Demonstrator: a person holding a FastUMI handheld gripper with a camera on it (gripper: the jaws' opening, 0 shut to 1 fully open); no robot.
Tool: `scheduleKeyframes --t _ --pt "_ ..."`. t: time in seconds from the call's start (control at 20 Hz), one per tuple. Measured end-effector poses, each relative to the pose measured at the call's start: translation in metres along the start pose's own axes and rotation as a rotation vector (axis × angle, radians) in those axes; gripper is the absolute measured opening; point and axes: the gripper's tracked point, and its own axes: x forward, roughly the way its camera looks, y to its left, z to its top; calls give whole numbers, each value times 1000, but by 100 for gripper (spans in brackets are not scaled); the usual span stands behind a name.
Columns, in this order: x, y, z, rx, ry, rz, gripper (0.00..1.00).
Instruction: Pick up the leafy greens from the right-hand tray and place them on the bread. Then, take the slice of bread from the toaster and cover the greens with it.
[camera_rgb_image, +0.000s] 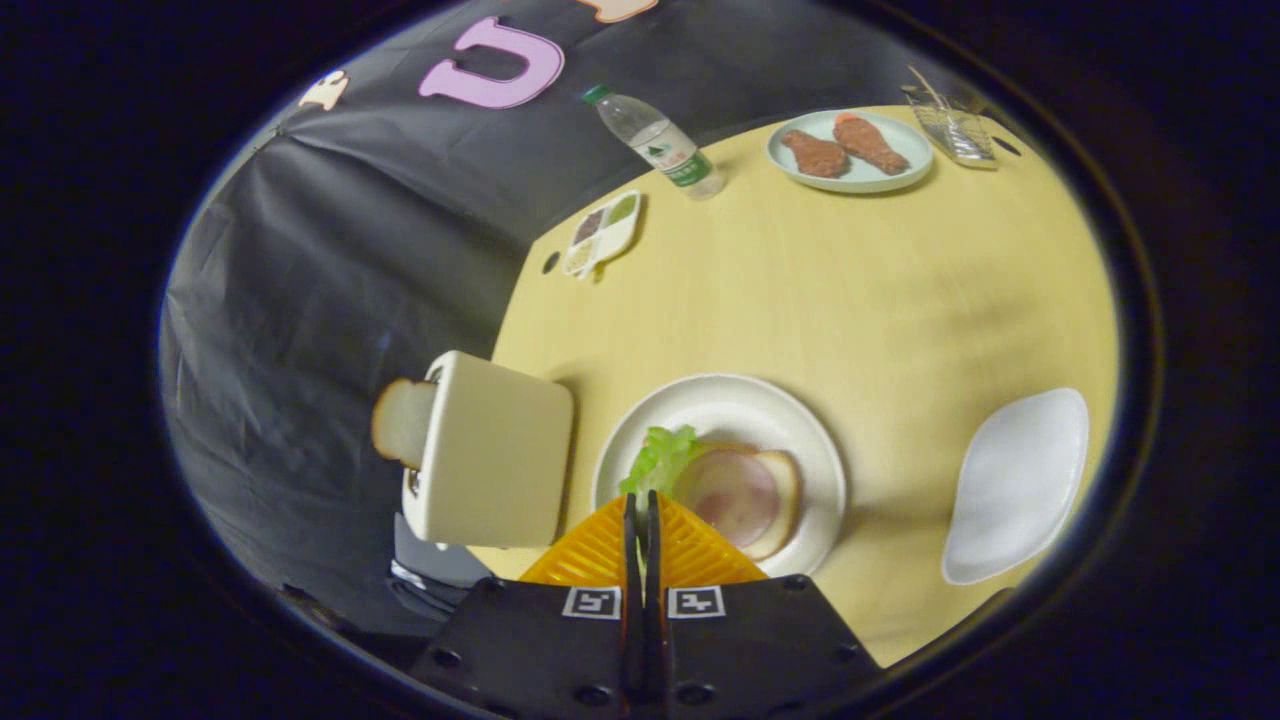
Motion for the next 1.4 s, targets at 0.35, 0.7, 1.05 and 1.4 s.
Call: scheduleKeyframes --t 0.35,0.7,1.05,1.4 --pt "7 -64 -12 -138 41 -212 6" --pt "15 -58 -11 -184 18 -243 16" --pt "0 -52 -4 -240 -12 -289 66" --pt "-22 20 -7 -79 -3 -241 100"
